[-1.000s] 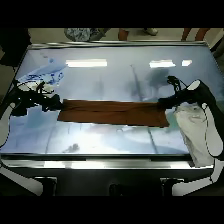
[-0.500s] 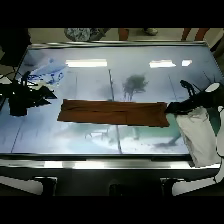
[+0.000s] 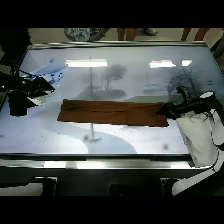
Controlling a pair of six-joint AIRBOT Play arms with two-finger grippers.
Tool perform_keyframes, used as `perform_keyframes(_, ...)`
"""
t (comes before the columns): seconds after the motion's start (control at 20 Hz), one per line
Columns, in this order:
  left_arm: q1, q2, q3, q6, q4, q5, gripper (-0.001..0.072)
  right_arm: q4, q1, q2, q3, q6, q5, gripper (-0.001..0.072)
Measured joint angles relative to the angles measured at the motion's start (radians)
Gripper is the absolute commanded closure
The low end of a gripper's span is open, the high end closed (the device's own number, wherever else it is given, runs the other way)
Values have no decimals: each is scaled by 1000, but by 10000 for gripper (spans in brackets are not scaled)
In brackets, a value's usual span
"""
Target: Fold the shirts.
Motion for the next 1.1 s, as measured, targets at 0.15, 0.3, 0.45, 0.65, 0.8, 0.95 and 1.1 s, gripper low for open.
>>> perform_keyframes(0.15,-44,22,0,0,0,-2,111,3,24,-11,-8,24,-14,196)
perform_keyframes(0.3,-94,29,-2,0,1,0,120,-55,75,-19,-16,66,-51,666)
perform_keyframes(0.45,-167,23,-23,1,2,16,661,-96,122,14,-15,75,-73,668)
perform_keyframes(0.65,-334,-2,-129,15,-13,123,674,-100,169,149,-13,71,-39,669)
perform_keyframes(0.8,-494,-66,-207,16,-99,262,674,-95,201,289,-13,83,-3,668)
perform_keyframes(0.95,-630,-178,-208,15,-211,377,674,-97,217,444,-13,115,36,668)
perform_keyframes(1.1,-727,-303,-138,15,-322,431,674,-103,225,591,-13,159,90,668)
